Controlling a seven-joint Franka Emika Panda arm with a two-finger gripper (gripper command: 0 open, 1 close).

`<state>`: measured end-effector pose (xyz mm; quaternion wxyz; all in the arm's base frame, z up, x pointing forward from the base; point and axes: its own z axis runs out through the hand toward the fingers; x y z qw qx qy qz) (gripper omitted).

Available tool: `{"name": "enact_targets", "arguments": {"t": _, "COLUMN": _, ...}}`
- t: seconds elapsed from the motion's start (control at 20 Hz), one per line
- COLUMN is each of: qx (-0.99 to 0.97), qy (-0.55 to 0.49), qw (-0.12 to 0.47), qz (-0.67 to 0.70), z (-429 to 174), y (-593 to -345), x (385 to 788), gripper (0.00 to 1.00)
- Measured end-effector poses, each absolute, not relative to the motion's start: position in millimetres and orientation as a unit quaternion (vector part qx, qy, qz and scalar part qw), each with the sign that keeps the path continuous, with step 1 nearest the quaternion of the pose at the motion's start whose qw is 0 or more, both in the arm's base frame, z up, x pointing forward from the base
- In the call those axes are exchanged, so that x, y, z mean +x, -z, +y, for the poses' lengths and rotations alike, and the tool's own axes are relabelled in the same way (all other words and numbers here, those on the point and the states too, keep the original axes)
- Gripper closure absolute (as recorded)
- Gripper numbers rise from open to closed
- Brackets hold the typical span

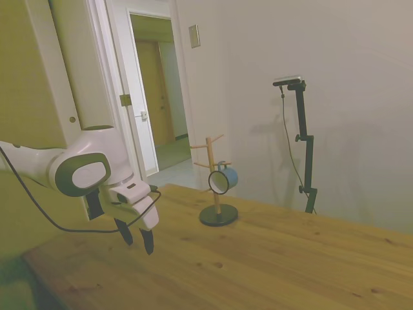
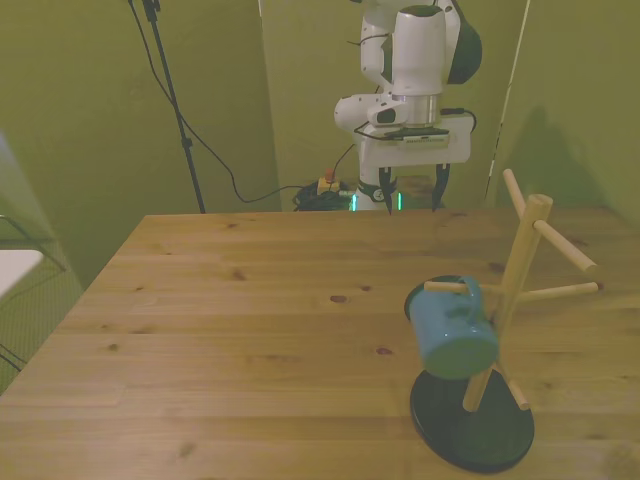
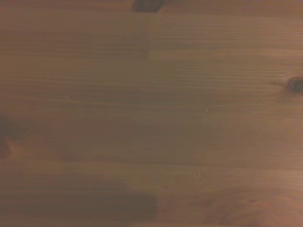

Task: Unload the mug

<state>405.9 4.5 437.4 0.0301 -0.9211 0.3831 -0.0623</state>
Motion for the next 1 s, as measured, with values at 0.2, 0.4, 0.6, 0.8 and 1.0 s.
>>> {"name": "enact_targets", "arguments": {"t": 0.2, "qx": -0.922, "qy": 0.057, "qw": 0.029, "qz": 0.383, "z": 4.5, "y": -432.6, "x": 407.3, "gripper": 0.00}}
{"name": "enact_targets", "arguments": {"t": 0.4, "qx": -0.922, "qy": 0.055, "qw": 0.029, "qz": 0.382, "z": 5.6, "y": -431.3, "x": 409.0, "gripper": 0.00}}
{"name": "enact_targets", "arguments": {"t": 0.6, "qx": -0.922, "qy": 0.071, "qw": 0.037, "qz": 0.379, "z": 3.1, "y": -436.9, "x": 412.9, "gripper": 0.00}}
{"name": "enact_targets", "arguments": {"t": 0.8, "qx": -0.922, "qy": 0.107, "qw": 0.058, "qz": 0.367, "z": -3.2, "y": -444.6, "x": 421.1, "gripper": 0.00}}
{"name": "enact_targets", "arguments": {"t": 1.0, "qx": -0.914, "qy": 0.151, "qw": 0.092, "qz": 0.366, "z": -18.8, "y": -449.9, "x": 434.5, "gripper": 0.00}}
